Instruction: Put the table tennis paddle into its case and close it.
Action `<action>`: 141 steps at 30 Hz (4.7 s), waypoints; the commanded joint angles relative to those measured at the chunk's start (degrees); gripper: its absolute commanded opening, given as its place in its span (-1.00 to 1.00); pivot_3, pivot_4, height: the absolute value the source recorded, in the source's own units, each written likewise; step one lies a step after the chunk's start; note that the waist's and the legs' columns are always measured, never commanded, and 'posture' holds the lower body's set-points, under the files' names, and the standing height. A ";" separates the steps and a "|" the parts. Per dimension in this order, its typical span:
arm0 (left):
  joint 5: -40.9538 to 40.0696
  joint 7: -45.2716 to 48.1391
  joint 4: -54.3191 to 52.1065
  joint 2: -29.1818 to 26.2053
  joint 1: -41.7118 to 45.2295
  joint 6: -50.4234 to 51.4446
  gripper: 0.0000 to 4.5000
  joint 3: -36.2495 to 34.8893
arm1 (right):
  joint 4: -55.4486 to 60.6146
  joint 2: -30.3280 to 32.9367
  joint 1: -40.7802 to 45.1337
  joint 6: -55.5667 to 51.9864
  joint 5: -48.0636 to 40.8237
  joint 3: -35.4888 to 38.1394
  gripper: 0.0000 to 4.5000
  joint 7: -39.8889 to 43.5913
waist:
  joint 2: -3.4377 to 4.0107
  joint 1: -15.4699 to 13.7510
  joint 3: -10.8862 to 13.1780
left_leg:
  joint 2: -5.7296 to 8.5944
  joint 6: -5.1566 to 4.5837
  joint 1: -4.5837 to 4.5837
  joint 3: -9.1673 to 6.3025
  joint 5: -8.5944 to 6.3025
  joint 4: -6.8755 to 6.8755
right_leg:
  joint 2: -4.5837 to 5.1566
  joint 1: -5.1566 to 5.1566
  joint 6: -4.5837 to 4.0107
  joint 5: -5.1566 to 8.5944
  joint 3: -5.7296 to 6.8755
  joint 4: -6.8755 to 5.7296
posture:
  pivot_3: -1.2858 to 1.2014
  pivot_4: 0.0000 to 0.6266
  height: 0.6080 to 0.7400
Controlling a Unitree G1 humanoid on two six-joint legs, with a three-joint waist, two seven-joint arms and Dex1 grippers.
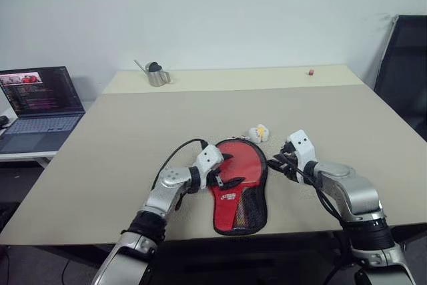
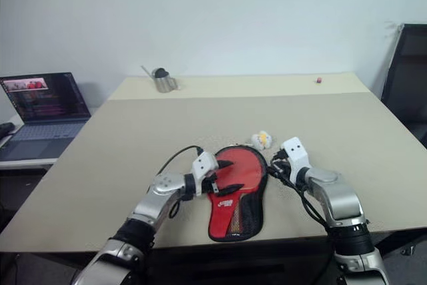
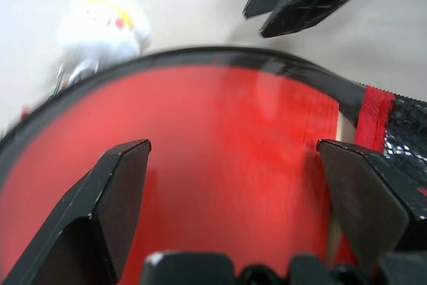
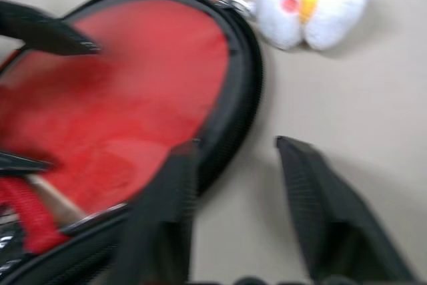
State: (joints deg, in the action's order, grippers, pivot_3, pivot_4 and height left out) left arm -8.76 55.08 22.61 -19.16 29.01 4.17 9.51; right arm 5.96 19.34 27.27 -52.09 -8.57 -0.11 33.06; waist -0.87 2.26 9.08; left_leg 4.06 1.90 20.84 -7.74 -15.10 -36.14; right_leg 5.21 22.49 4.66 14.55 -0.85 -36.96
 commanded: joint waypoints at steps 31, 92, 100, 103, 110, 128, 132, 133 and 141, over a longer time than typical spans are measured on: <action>-18.62 6.48 -16.91 -19.26 -2.46 25.79 0.95 -14.75 | -30.25 -8.63 14.44 15.94 -2.07 -4.06 -0.99 2.93 | -0.02 1.41 0.22 | -0.53 0.31 0.94 0.25 0.15 0.02 | -0.16 1.08 -0.52 -0.17 -0.04 -0.02 | 0.03 -0.52 1.00; -8.39 7.17 -13.03 -8.64 -1.71 15.11 0.95 -1.38 | -48.82 -7.09 33.24 25.02 -2.38 0.28 0.97 -1.98 | -0.03 1.01 0.21 | -0.56 0.32 0.99 0.32 0.07 -0.50 | -0.24 1.05 -0.66 -0.24 -0.04 -0.33 | 0.03 -0.52 1.00; -8.44 6.63 -14.13 -9.24 -2.66 15.33 0.95 -2.07 | -71.64 -12.32 40.97 41.00 4.37 -1.17 0.97 -6.09 | -0.02 1.19 0.22 | -0.58 0.38 0.98 0.31 0.10 -0.51 | -0.24 1.09 -0.67 -0.24 -0.07 -0.41 | 0.03 -0.52 1.00; -8.36 6.44 -14.27 -9.23 -2.73 15.28 0.95 -2.10 | -74.73 -13.33 41.40 43.41 6.19 -1.67 0.97 -6.55 | -0.01 1.24 0.22 | -0.58 0.38 0.99 0.32 0.11 -0.52 | -0.23 1.09 -0.67 -0.24 -0.09 -0.43 | 0.03 -0.52 1.00; -7.21 5.80 -11.96 -8.04 -1.01 13.82 0.95 -1.30 | -76.74 -14.25 41.49 46.36 8.53 -1.34 0.81 -7.99 | 0.00 1.39 0.23 | -0.57 0.39 0.98 0.32 0.11 -0.67 | -0.24 1.18 -0.68 -0.23 -0.13 -0.76 | 0.03 -0.52 1.00; 1.45 11.75 5.10 -3.56 1.68 3.65 0.95 6.37 | -75.06 -14.10 39.90 47.89 9.96 -1.20 -0.76 -8.33 | 0.05 1.50 0.15 | -0.52 0.36 0.80 0.30 0.11 -0.80 | -0.26 1.04 -0.72 -0.25 -0.15 -1.01 | 0.03 -0.52 1.00; 3.18 11.66 7.26 -3.41 1.45 1.81 0.95 6.95 | -74.20 -13.51 39.46 47.16 9.79 -0.95 -0.76 -8.91 | 0.09 1.48 0.13 | -0.52 0.25 0.44 0.31 0.04 -0.75 | -0.26 0.70 -0.71 -0.24 -0.17 -0.98 | 0.03 -0.52 1.00; 3.52 11.63 7.99 -3.29 1.68 1.37 0.95 7.07 | -73.69 -13.18 39.25 46.89 9.72 -0.91 -0.76 -8.82 | 0.10 1.48 0.12 | -0.51 0.24 0.38 0.31 0.04 -0.75 | -0.26 0.66 -0.71 -0.24 -0.17 -0.99 | 0.03 -0.52 1.00; 4.85 11.13 13.91 -2.01 4.00 -1.77 0.95 7.49 | -66.44 -8.70 35.02 43.39 10.13 -1.32 -0.76 -8.10 | 0.16 0.94 0.06 | -0.50 0.23 -0.11 0.19 0.03 -0.77 | -0.28 0.00 -0.70 -0.22 -0.04 -0.95 | 0.03 -0.52 1.00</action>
State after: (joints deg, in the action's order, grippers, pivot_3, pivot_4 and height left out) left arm -8.11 66.04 31.89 -20.94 35.18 1.86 14.05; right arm -64.11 8.31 62.55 -8.08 1.13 -1.86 25.08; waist -0.71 3.20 9.14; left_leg 3.56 2.12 20.71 -7.58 -15.06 -36.91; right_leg 4.93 22.44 3.97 14.32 -0.86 -37.89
